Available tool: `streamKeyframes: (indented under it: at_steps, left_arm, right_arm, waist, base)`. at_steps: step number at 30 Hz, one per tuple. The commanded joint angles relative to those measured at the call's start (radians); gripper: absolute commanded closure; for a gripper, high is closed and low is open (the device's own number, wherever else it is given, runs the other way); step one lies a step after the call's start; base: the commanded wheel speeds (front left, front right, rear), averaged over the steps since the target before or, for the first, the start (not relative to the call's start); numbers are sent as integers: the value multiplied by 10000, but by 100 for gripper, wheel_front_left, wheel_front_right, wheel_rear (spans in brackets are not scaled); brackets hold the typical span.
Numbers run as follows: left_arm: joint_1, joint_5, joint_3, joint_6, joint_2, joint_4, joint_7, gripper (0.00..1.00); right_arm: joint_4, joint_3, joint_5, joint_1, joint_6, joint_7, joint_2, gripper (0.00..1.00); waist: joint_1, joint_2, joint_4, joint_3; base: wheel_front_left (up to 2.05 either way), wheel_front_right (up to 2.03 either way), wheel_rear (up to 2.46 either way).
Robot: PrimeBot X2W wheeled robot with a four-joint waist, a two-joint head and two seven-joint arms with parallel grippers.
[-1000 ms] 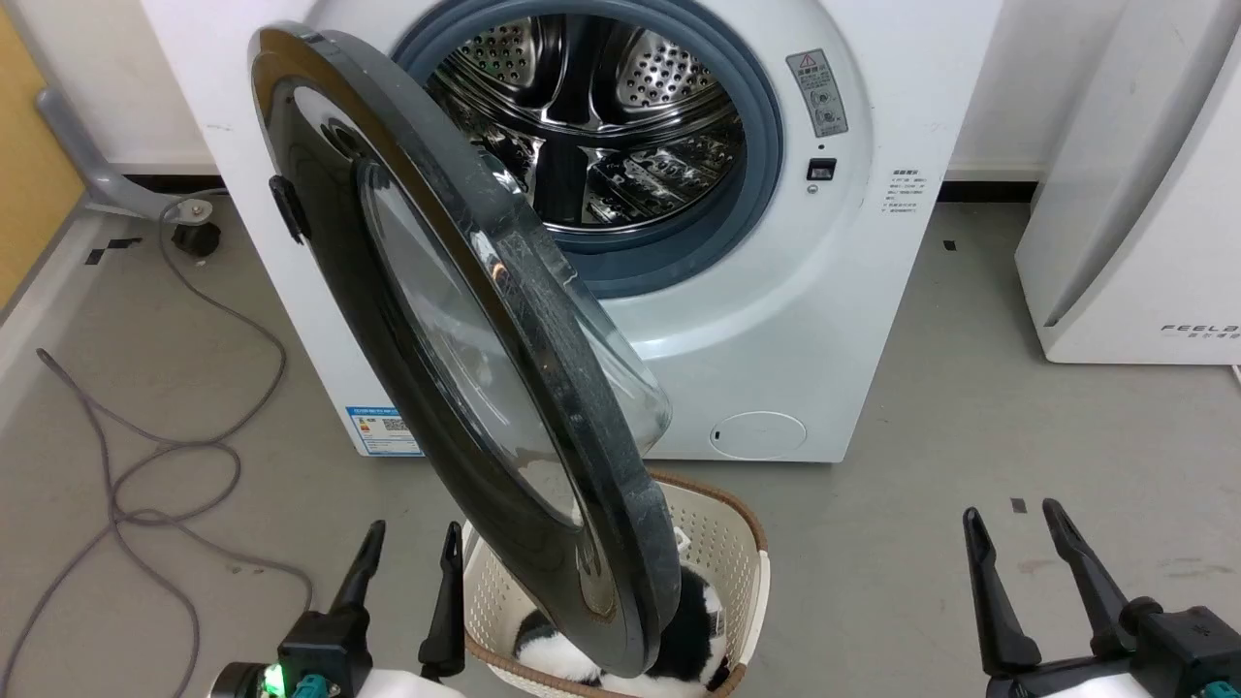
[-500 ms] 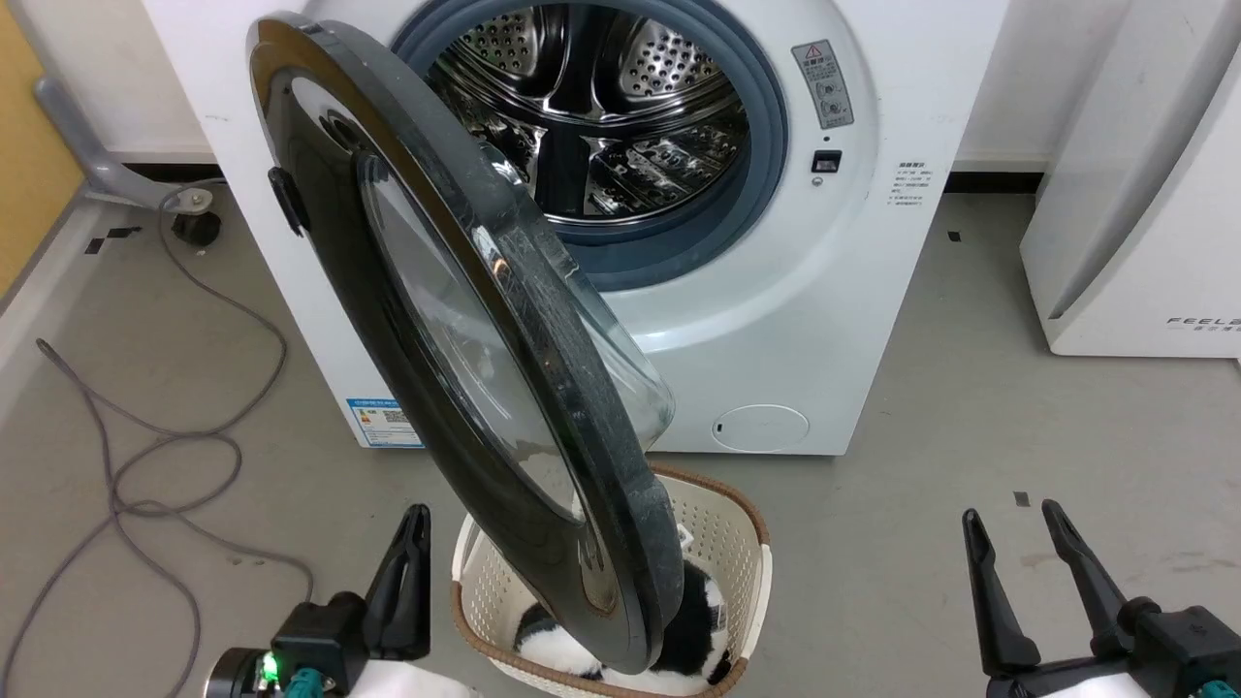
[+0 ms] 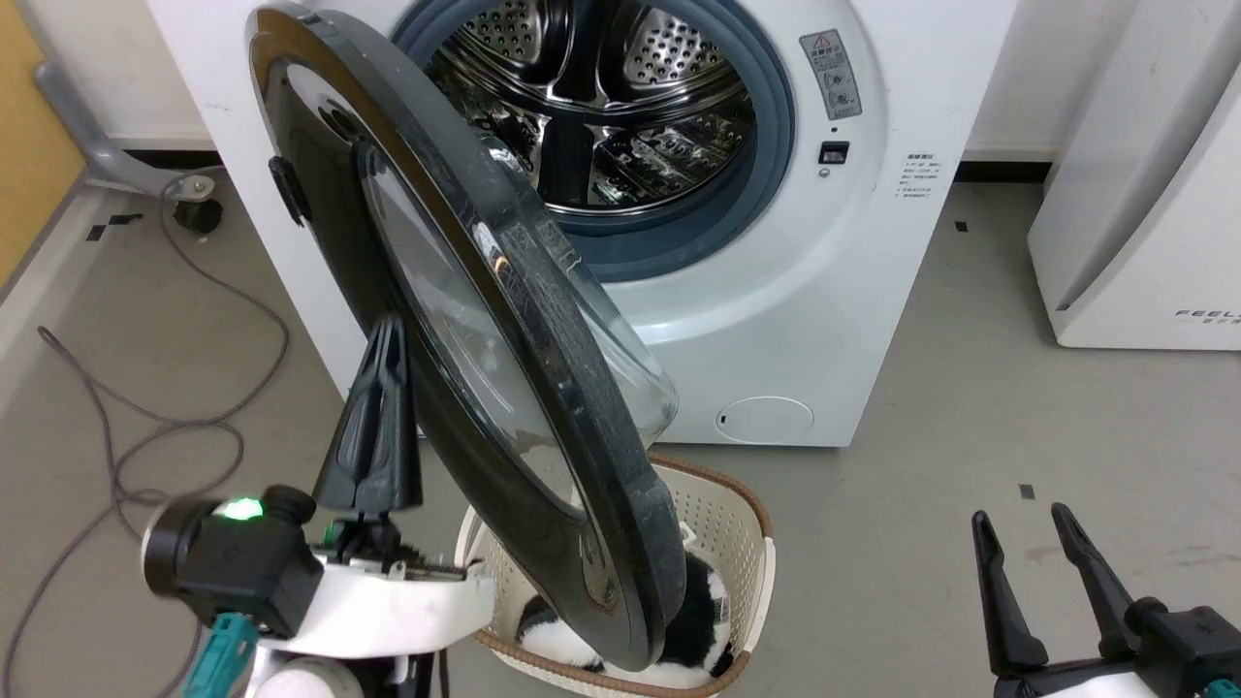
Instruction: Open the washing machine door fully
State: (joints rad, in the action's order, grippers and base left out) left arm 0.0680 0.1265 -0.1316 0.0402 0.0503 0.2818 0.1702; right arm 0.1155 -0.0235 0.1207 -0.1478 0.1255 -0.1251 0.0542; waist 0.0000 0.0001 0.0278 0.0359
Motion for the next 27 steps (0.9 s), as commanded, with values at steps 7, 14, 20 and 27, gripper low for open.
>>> streamKeyframes:
  at_steps: [7,14,20,27]
  left_arm:
    - [1026,367,-1373,-34,1,2039,-707,100]
    - [1245,756,-3790,-406,0,2204,-1806,100]
    - [514,1194,-5362,-625,1,1580,-2931,100]
    - [-39,1140,-5904,-412,92,242,-3473,100]
  right_arm:
    - [-71,-144,-82,162,52,-85,-39,0]
    - [-162,-203,-68,217,52,-120,-39,0]
    - [-215,-239,-61,209,52,-163,-39,0]
    - [-262,-262,-43,291,52,-181,-39,0]
  waist:
    - [0,-1,13,132]
    - [0,-1,-25,161]
    - [0,-1,-28,189]
    - [0,-1,29,321]
  base:
    - [0,0,0]
    - [0,0,0]
    - [0,0,0]
    - [0,0,0]
